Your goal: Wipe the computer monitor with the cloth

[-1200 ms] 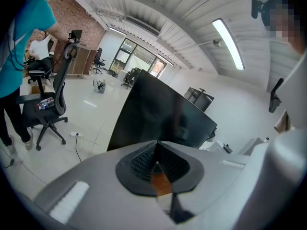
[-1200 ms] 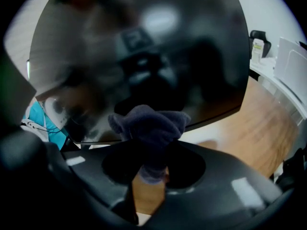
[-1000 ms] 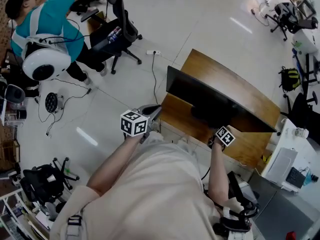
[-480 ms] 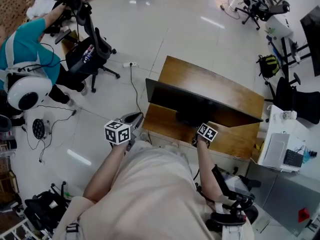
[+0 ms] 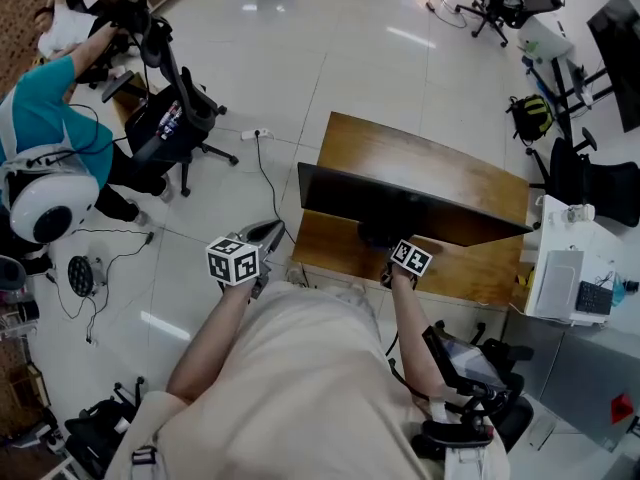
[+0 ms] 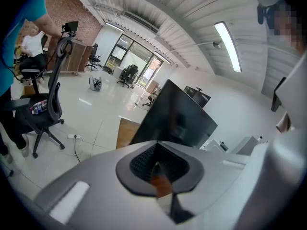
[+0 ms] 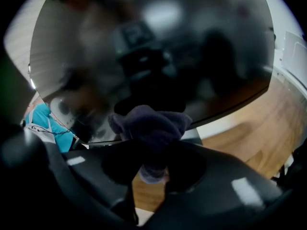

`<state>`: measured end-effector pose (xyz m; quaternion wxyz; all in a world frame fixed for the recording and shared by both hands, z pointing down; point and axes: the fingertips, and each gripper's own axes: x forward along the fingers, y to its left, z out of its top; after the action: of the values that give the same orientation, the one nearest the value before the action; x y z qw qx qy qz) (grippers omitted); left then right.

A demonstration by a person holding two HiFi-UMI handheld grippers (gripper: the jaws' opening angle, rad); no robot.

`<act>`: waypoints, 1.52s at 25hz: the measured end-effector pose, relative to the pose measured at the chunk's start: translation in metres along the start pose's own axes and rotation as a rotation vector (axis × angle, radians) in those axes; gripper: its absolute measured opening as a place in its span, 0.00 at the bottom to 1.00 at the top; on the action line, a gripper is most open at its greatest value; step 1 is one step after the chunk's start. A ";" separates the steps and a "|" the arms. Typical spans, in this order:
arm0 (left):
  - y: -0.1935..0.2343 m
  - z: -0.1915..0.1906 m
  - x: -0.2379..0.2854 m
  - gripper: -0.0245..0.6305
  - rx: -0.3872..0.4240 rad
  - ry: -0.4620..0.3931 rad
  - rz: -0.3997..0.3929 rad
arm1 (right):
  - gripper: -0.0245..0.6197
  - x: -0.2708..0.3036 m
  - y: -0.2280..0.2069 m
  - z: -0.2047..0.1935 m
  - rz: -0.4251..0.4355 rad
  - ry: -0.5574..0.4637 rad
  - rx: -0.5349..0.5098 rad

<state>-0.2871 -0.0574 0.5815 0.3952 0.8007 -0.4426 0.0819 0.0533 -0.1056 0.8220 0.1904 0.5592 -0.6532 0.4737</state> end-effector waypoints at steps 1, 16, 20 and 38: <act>0.005 0.002 -0.002 0.04 0.003 0.002 0.000 | 0.23 0.002 0.004 -0.001 0.001 -0.003 0.004; 0.050 0.013 -0.034 0.04 0.030 0.034 -0.034 | 0.23 0.027 0.083 -0.021 0.057 -0.022 0.015; 0.061 0.014 -0.048 0.04 0.032 0.031 -0.027 | 0.23 0.031 0.103 -0.024 0.074 -0.020 0.004; 0.091 0.009 -0.082 0.04 0.018 0.019 0.015 | 0.23 0.064 0.195 -0.047 0.165 0.025 -0.071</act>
<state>-0.4082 -0.0377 0.5869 0.3915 0.8001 -0.4442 0.0965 -0.1564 -0.1165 0.8154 0.1787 0.4903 -0.7111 0.4712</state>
